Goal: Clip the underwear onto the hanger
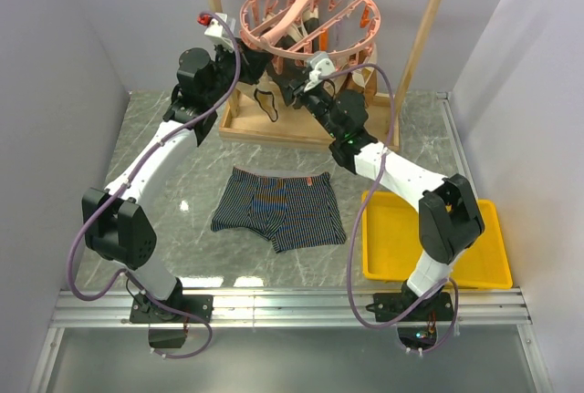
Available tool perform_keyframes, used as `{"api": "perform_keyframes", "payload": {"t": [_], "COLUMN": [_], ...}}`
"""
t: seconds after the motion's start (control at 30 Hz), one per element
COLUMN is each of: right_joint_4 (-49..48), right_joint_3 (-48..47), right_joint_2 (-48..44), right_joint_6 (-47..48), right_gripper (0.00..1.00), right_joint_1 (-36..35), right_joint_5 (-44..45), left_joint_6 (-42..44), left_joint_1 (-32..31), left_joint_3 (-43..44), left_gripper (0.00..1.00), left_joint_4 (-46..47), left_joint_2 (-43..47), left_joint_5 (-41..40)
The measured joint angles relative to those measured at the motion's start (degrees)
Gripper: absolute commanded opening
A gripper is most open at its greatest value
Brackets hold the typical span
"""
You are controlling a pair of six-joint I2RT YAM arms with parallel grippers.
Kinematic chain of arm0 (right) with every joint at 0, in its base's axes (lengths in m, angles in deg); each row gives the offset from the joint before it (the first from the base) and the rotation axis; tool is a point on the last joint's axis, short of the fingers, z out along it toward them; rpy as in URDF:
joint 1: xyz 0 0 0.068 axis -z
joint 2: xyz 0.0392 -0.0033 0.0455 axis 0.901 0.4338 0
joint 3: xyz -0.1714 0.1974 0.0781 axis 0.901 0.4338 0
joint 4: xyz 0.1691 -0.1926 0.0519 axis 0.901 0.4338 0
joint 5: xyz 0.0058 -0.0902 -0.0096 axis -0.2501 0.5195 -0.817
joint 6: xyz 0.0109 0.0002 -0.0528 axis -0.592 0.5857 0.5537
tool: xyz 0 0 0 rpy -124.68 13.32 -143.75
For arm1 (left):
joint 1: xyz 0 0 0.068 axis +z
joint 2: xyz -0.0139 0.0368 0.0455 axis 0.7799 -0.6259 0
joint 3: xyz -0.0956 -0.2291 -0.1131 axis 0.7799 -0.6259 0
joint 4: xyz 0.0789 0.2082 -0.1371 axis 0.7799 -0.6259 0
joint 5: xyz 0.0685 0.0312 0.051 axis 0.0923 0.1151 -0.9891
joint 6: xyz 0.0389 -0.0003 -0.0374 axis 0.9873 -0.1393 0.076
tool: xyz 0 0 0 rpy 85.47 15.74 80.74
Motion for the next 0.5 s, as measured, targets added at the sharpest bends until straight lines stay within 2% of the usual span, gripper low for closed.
{"api": "perform_keyframes", "payload": {"t": [0.2, 0.5], "right_joint_4": [0.24, 2.36], "right_joint_3": [-2.54, -4.44], "right_joint_2": [1.31, 3.43], "right_joint_6": [-0.26, -0.74], "right_gripper": [0.4, 0.43], "right_joint_1": [0.0, 0.0], "right_joint_5": [-1.27, -1.64], "left_joint_6": [0.02, -0.09], "left_joint_1": [0.02, 0.11], "left_joint_3": [0.0, -0.07], "left_gripper": [0.0, 0.0], "left_joint_4": [-0.13, -0.17], "left_joint_2": [0.0, 0.0], "left_joint_5": [0.33, 1.51]}}
